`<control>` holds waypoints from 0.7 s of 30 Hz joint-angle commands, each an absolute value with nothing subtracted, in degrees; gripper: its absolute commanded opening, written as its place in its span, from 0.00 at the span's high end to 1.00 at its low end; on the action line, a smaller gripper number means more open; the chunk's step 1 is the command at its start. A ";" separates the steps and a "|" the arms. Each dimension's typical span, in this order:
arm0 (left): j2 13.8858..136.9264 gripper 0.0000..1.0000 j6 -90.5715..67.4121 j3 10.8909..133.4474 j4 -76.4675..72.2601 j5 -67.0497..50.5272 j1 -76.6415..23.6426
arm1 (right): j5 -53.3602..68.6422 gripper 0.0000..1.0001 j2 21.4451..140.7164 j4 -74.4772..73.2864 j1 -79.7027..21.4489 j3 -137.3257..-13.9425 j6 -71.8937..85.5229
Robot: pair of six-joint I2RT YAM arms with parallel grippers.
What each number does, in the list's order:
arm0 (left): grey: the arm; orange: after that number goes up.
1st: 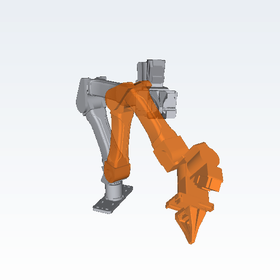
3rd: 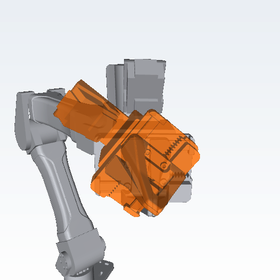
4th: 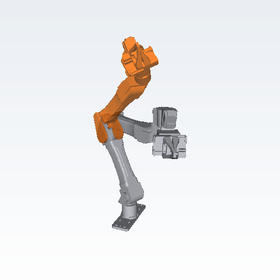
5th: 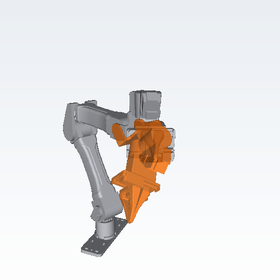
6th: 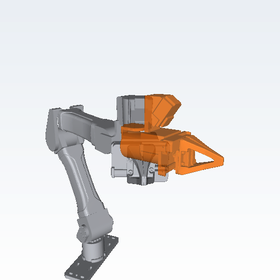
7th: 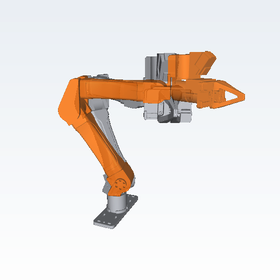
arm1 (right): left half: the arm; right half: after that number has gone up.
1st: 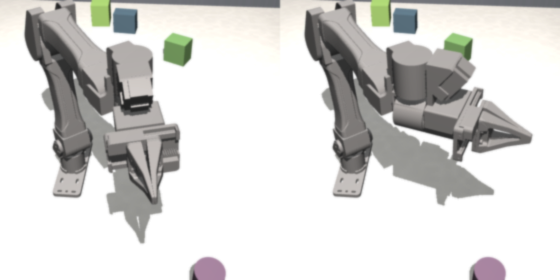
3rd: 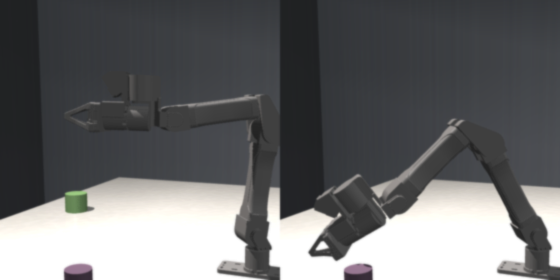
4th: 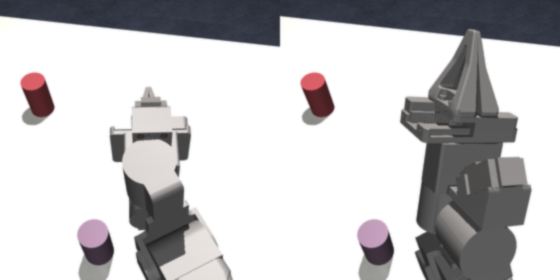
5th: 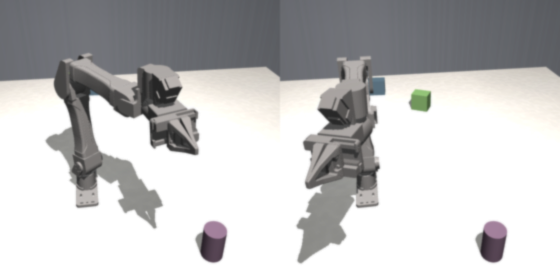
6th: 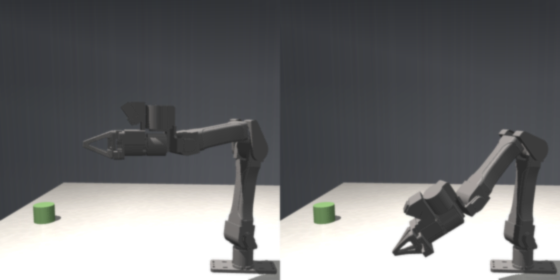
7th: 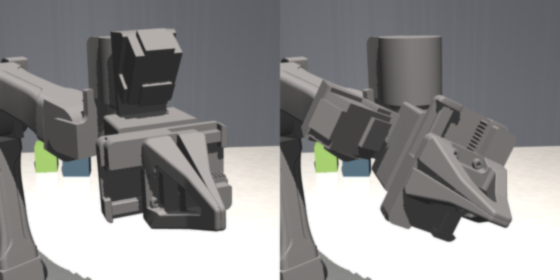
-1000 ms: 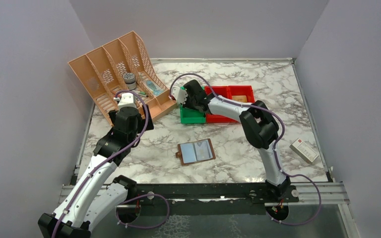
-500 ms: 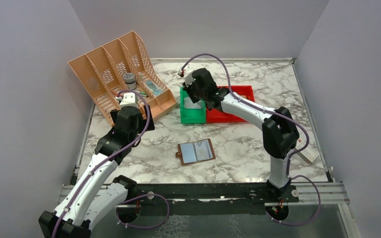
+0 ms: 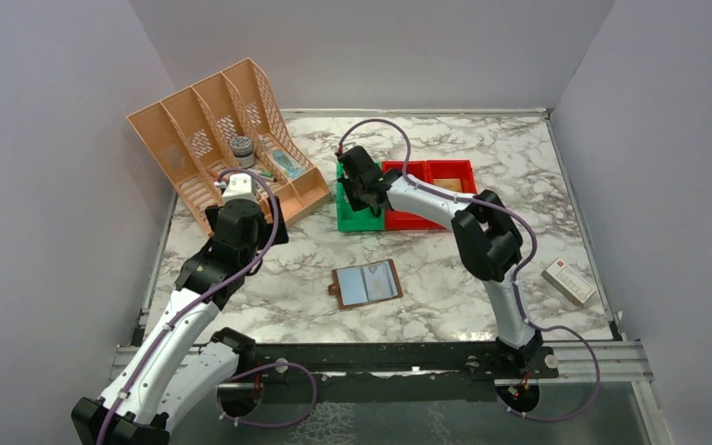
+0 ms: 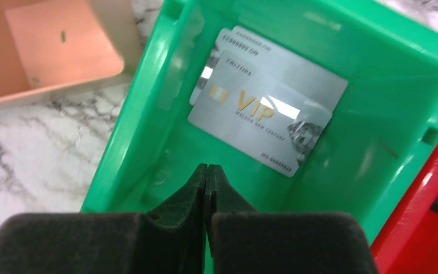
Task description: Take the credit cards out of the card holder
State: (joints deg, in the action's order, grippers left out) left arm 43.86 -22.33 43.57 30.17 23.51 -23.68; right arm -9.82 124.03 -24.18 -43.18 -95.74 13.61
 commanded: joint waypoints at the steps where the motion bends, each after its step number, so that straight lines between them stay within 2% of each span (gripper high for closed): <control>1: 43.07 0.01 -21.80 43.07 30.21 23.68 -23.38 | -17.38 0.99 127.31 -25.70 -43.59 -99.07 15.47; 21: 43.30 0.01 -21.86 42.98 30.17 24.06 -23.38 | -25.02 0.99 132.52 -25.71 -43.59 -102.42 12.84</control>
State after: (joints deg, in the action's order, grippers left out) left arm 43.83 -22.33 43.57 30.15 23.53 -23.68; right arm -20.69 130.63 -26.50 -43.18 -101.54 14.26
